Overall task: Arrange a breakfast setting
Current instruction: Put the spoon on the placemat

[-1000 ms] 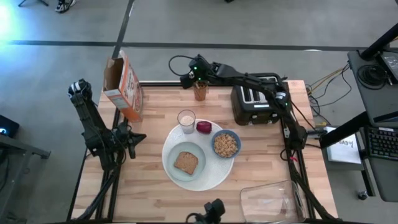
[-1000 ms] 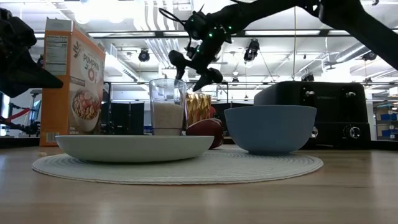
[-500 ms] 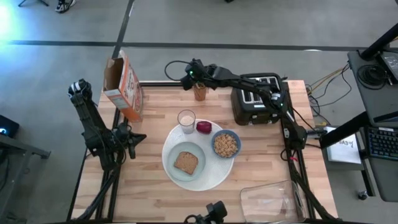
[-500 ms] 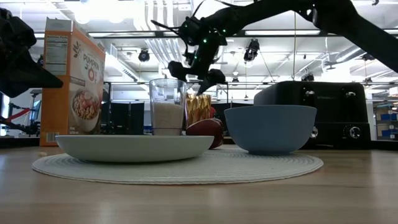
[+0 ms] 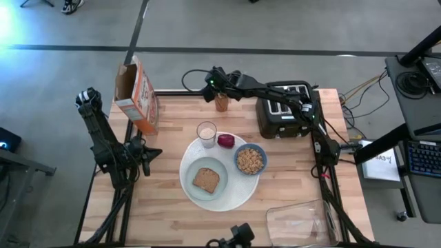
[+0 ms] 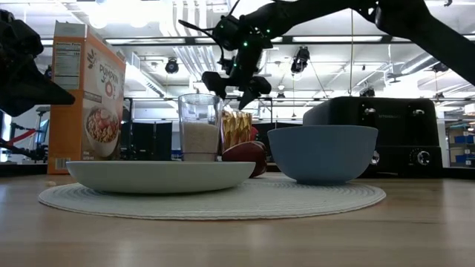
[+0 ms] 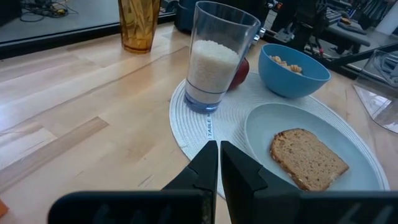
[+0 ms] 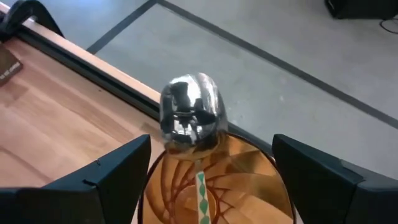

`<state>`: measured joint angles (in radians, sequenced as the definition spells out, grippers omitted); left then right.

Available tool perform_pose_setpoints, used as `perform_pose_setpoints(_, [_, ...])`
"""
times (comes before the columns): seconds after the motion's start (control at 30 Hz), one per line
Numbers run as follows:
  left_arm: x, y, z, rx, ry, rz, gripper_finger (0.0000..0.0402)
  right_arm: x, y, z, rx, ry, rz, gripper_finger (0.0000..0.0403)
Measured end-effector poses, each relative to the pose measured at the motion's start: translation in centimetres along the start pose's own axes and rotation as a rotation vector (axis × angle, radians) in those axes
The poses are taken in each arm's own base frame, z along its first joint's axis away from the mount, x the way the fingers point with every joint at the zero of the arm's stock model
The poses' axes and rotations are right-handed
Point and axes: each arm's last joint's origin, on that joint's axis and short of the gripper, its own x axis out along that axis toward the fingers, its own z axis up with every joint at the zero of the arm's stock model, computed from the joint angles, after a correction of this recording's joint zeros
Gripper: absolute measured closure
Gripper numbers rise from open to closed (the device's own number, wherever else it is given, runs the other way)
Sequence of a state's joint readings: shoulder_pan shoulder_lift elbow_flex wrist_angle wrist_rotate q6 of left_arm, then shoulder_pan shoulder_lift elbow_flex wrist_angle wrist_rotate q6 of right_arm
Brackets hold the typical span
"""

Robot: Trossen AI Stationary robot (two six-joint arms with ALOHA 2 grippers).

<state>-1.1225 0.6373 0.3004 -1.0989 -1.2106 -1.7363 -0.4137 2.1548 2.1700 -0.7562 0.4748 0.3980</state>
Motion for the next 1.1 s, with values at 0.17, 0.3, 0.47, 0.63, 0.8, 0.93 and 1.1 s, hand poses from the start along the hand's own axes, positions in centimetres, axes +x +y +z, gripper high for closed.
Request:
perform_pose_setpoints(0.17, [0.0, -0.01, 0.0, -0.002, 0.0, 0.0, 0.04, 0.03, 0.05, 0.29, 0.009, -0.025, 0.01, 0.0078])
perform_pose_setpoints(0.3, [0.0, -0.03, 0.0, -0.004, 0.0, -0.001, 0.04, 0.06, 0.06, 0.53, 0.02, -0.044, 0.019, 0.0078])
perform_pose_setpoints(0.47, [0.0, -0.06, -0.01, -0.007, 0.0, -0.002, 0.04, 0.1, 0.0, 0.61, 0.025, -0.048, 0.019, 0.0078])
perform_pose_setpoints(0.63, [0.0, -0.06, -0.01, -0.007, 0.0, -0.003, 0.04, 0.1, 0.0, 0.63, 0.027, -0.051, 0.02, 0.0078])
perform_pose_setpoints(0.8, [0.0, -0.07, -0.01, -0.008, 0.0, -0.003, 0.04, 0.19, -0.08, 0.69, 0.029, -0.053, 0.018, 0.0079])
perform_pose_setpoints(0.93, [0.0, -0.08, -0.01, -0.01, 0.0, -0.004, 0.04, 0.35, -0.13, 0.65, 0.037, -0.051, 0.016, 0.0109])
perform_pose_setpoints(1.1, [0.0, -0.09, -0.01, -0.011, 0.0, -0.004, 0.04, 0.48, -0.19, 0.68, 0.04, -0.054, 0.015, 0.0173])
